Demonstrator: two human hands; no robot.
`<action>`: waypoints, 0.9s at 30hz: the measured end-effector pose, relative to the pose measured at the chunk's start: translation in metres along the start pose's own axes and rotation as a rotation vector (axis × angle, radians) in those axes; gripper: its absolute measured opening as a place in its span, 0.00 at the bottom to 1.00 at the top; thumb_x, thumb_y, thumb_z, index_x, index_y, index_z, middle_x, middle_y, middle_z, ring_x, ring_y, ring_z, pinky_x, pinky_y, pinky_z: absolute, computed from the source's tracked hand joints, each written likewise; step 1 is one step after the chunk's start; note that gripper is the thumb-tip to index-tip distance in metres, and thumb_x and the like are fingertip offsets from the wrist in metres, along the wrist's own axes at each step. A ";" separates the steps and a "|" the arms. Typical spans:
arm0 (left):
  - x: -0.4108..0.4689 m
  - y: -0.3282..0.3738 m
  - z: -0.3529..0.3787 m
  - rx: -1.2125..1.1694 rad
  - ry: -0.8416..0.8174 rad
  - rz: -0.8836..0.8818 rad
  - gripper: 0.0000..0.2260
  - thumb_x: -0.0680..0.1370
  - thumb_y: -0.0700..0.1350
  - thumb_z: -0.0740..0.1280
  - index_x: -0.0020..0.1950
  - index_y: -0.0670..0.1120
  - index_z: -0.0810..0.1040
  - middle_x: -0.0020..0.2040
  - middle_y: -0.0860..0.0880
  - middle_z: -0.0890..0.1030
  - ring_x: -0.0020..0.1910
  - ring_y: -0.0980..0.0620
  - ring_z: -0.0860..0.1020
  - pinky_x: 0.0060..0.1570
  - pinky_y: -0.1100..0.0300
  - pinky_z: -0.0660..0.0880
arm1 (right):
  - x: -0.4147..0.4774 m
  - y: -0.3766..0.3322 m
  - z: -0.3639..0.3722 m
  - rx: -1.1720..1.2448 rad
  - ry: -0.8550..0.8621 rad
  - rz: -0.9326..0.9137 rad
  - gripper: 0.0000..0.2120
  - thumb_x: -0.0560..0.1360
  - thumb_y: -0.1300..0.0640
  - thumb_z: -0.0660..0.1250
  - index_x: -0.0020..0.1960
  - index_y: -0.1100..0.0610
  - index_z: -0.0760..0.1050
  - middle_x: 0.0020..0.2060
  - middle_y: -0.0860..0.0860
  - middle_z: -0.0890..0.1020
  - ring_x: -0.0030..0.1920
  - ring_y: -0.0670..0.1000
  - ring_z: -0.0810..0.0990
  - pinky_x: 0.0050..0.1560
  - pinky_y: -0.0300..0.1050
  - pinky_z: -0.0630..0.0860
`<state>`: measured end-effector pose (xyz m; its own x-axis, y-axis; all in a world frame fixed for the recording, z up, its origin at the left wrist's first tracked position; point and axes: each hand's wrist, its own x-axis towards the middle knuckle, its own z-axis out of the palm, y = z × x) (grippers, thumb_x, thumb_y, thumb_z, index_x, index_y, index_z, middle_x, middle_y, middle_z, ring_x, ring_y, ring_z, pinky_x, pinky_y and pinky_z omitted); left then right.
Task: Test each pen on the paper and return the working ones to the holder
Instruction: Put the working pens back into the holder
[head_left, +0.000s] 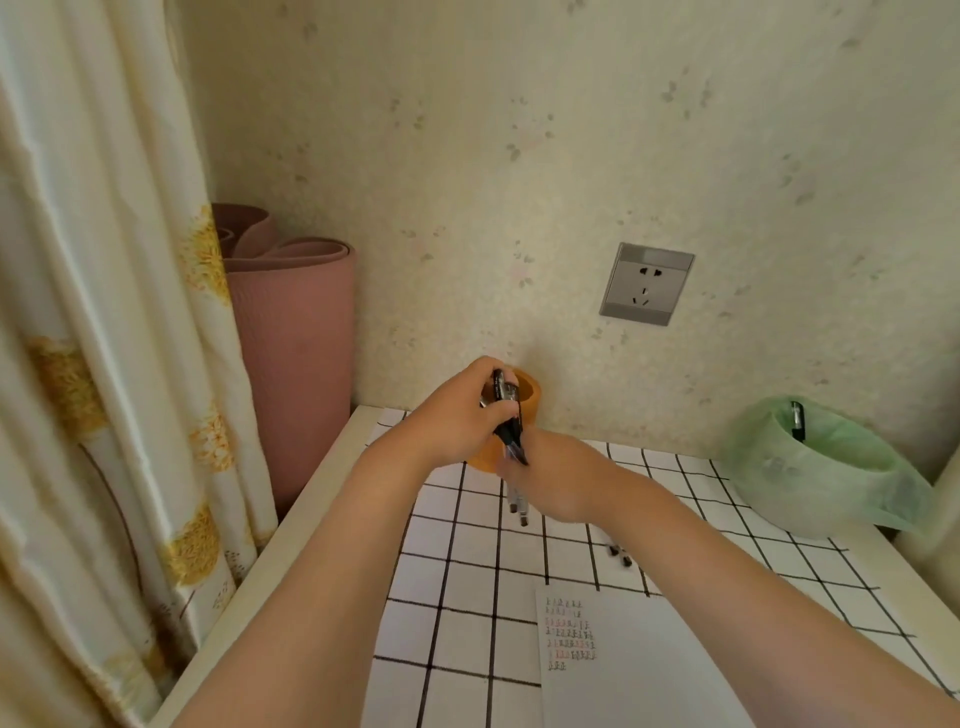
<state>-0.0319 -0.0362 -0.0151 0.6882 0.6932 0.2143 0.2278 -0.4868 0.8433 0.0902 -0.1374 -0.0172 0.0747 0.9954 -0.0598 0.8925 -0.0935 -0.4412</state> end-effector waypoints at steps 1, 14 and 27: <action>0.004 0.004 -0.004 0.025 0.009 0.027 0.07 0.81 0.44 0.65 0.57 0.53 0.71 0.50 0.55 0.75 0.44 0.57 0.75 0.45 0.61 0.72 | 0.004 -0.006 -0.007 0.021 0.010 -0.034 0.08 0.82 0.50 0.58 0.44 0.49 0.66 0.36 0.50 0.75 0.35 0.48 0.73 0.36 0.42 0.70; 0.035 0.014 -0.040 -0.235 0.337 0.059 0.19 0.82 0.50 0.63 0.72 0.53 0.67 0.59 0.54 0.76 0.38 0.59 0.78 0.33 0.74 0.72 | 0.081 -0.017 -0.042 0.480 0.386 -0.073 0.10 0.84 0.54 0.56 0.58 0.60 0.71 0.41 0.53 0.80 0.40 0.47 0.78 0.40 0.36 0.76; 0.065 -0.041 -0.027 -0.167 0.309 0.048 0.18 0.82 0.41 0.64 0.72 0.47 0.73 0.63 0.52 0.80 0.61 0.58 0.77 0.61 0.66 0.73 | 0.136 0.012 -0.008 0.326 0.413 -0.018 0.10 0.82 0.52 0.58 0.50 0.56 0.74 0.34 0.48 0.78 0.34 0.48 0.76 0.36 0.44 0.71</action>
<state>-0.0151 0.0435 -0.0226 0.4485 0.8121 0.3733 0.0670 -0.4470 0.8920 0.1146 -0.0027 -0.0231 0.2883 0.9159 0.2793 0.7158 -0.0124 -0.6982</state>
